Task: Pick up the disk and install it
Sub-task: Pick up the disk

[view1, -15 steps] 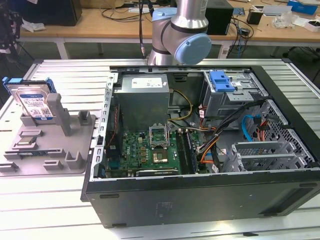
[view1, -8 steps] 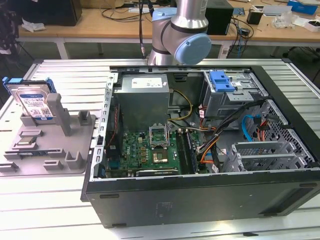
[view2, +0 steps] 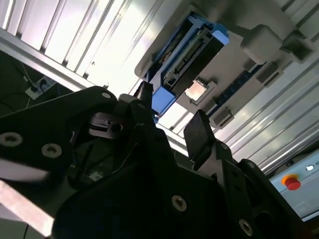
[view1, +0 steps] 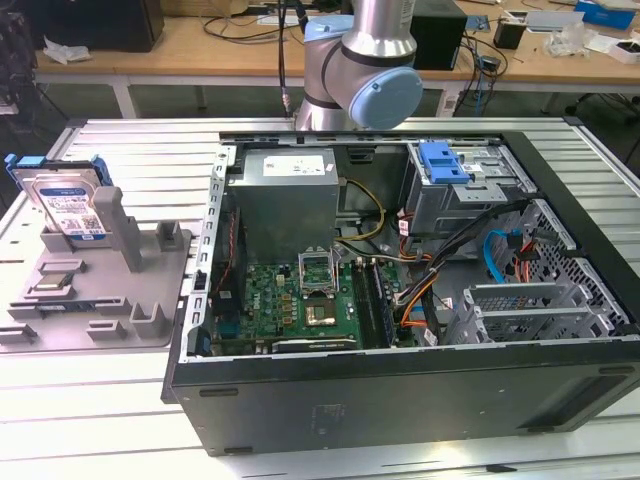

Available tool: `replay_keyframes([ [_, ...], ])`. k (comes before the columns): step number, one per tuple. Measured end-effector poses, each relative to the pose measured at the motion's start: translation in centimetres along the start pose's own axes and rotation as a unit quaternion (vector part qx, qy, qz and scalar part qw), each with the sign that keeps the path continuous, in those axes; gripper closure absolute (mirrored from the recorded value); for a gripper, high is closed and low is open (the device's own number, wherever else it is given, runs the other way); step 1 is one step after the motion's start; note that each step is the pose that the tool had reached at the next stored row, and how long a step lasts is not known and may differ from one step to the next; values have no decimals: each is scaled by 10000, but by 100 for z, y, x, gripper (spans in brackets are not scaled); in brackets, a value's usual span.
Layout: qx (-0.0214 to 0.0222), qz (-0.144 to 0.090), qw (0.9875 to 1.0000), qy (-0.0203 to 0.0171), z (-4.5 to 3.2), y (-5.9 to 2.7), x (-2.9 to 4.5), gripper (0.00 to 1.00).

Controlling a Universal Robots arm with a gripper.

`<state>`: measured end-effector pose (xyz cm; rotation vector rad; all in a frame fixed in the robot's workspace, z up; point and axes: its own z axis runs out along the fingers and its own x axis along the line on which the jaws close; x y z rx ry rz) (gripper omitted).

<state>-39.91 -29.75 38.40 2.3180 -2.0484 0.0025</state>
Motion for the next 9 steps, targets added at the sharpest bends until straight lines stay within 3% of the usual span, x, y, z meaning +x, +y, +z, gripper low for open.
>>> replay_keyframes([
  [9, -1, 86, 10000, -3, 12, 43, -6, 46],
])
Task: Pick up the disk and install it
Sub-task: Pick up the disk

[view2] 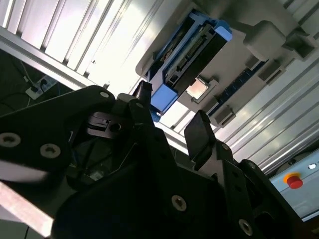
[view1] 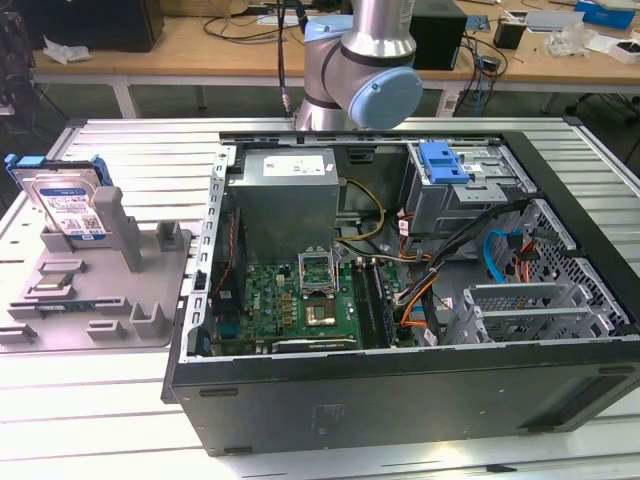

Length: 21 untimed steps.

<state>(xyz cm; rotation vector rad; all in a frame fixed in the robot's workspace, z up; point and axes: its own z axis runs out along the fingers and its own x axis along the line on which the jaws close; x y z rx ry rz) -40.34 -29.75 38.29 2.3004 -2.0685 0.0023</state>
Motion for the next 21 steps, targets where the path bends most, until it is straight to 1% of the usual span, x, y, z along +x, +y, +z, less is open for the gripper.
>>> replay_keyframes([
  [3, 3, 62, 10000, -2, 30, 36, -5, 46],
  [7, 2, 133, 9999, -4, 58, 63, -8, 46],
  [14, 1, 204, 9998, -6, 124, 63, -8, 46],
  [21, -4, 347, 9994, -11, 171, 61, -8, 46],
])
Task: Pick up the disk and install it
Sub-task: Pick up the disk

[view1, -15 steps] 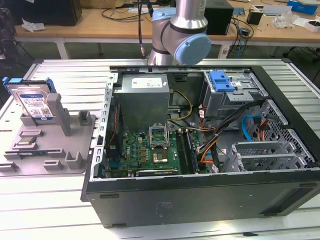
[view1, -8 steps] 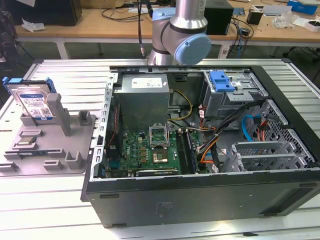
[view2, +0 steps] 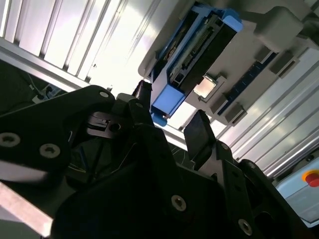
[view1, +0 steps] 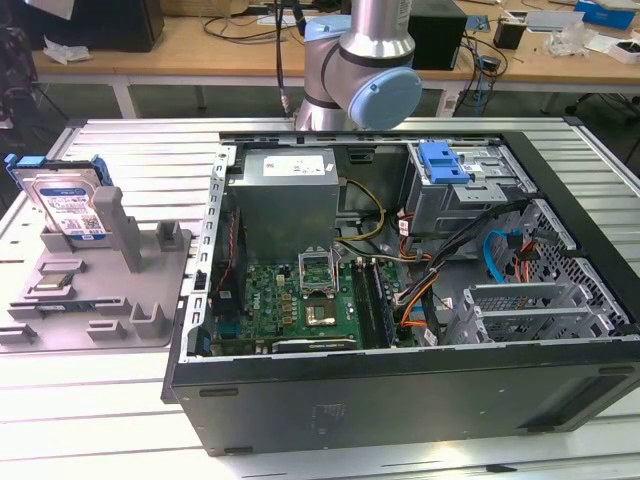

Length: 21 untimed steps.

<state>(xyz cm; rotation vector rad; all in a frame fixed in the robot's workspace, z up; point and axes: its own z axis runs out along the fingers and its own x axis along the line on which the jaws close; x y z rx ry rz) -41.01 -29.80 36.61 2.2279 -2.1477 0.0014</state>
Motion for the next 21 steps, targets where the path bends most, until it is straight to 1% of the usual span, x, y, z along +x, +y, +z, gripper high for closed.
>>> replay_keyframes([
  [6, -1, 31, 10000, -1, 38, 26, -2, 46],
  [13, -1, 30, 10000, -1, 85, 31, 4, 46],
  [21, -1, 30, 10000, -1, 132, 32, 69, 46],
])
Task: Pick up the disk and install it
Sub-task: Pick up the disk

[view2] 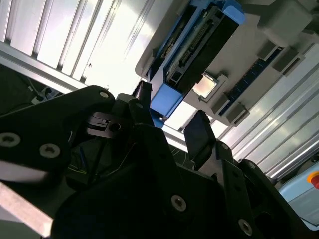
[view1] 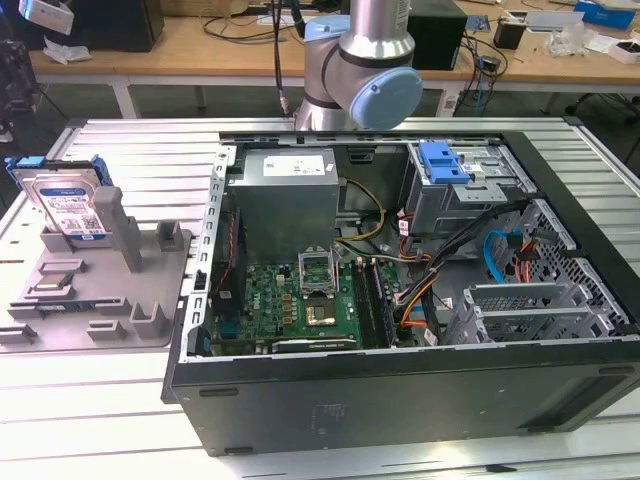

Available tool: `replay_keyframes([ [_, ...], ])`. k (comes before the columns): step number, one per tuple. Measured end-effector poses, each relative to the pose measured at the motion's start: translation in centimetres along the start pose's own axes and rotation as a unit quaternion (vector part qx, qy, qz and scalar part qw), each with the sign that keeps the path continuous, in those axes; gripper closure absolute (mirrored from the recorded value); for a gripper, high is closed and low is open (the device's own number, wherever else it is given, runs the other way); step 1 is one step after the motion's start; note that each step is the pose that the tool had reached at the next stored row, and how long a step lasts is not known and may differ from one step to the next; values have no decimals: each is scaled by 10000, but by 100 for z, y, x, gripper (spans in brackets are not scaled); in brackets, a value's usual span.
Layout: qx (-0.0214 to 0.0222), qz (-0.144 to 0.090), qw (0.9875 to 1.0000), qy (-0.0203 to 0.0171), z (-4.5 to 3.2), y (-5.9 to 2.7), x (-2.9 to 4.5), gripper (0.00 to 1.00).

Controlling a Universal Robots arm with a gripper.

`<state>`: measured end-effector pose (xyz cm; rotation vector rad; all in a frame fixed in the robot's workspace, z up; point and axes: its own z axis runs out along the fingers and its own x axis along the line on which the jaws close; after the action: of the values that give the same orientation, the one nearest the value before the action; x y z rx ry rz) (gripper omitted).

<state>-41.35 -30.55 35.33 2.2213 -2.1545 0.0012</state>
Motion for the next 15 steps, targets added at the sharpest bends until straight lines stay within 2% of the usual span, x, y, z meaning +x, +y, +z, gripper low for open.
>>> replay_keyframes([
  [15, 0, 1, 10000, 0, 111, -21, 28, 46],
])
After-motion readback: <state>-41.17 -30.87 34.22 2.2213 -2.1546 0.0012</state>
